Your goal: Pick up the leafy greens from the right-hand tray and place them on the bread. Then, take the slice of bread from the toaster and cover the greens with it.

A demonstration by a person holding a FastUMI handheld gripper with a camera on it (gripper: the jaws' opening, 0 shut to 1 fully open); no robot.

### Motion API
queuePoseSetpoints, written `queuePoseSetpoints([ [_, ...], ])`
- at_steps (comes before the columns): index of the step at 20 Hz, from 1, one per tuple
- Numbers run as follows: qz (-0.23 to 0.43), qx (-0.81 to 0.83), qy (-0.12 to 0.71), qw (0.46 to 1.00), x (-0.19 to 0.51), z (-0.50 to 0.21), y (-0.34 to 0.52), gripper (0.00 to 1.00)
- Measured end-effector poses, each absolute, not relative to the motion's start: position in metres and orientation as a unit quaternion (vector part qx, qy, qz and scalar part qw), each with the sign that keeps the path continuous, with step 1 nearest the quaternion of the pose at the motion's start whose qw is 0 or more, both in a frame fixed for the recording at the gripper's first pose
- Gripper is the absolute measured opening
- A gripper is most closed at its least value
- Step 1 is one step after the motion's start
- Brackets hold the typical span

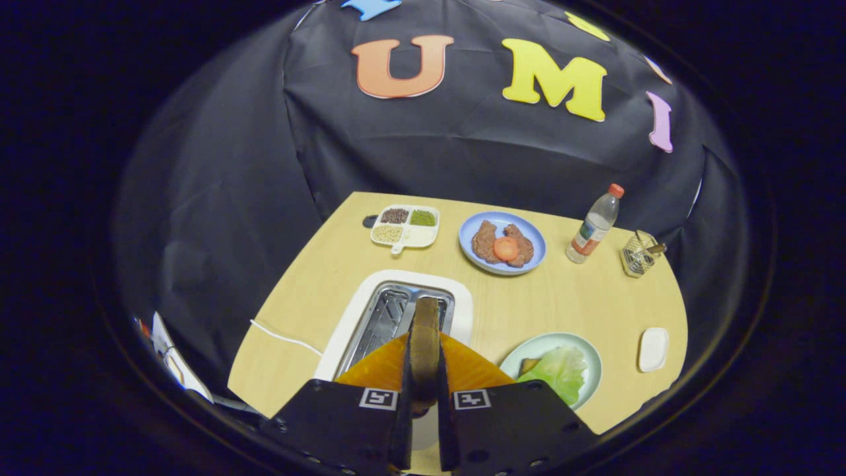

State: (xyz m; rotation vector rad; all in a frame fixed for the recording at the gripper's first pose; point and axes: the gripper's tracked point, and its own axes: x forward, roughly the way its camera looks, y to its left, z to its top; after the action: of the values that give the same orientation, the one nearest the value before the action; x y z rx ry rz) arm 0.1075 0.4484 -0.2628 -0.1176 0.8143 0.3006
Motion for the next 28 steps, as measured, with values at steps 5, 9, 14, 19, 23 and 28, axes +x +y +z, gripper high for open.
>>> queuePoseSetpoints([
  [5, 0.145, 0.016, 0.377, 0.915, 0.108, -0.216, 0.420, 0.16],
  [9, 0.116, 0.050, 0.381, 0.916, 0.112, -0.204, 0.375, 0.16],
  [14, 0.065, 0.074, 0.407, 0.908, 0.121, -0.238, 0.316, 0.16],
  [19, 0.045, 0.084, 0.444, 0.891, 0.120, -0.296, 0.289, 0.16],
  [23, 0.055, 0.088, 0.452, 0.886, 0.122, -0.328, 0.282, 0.16],
  [28, 0.068, 0.109, 0.451, 0.883, 0.122, -0.344, 0.267, 0.16],
])
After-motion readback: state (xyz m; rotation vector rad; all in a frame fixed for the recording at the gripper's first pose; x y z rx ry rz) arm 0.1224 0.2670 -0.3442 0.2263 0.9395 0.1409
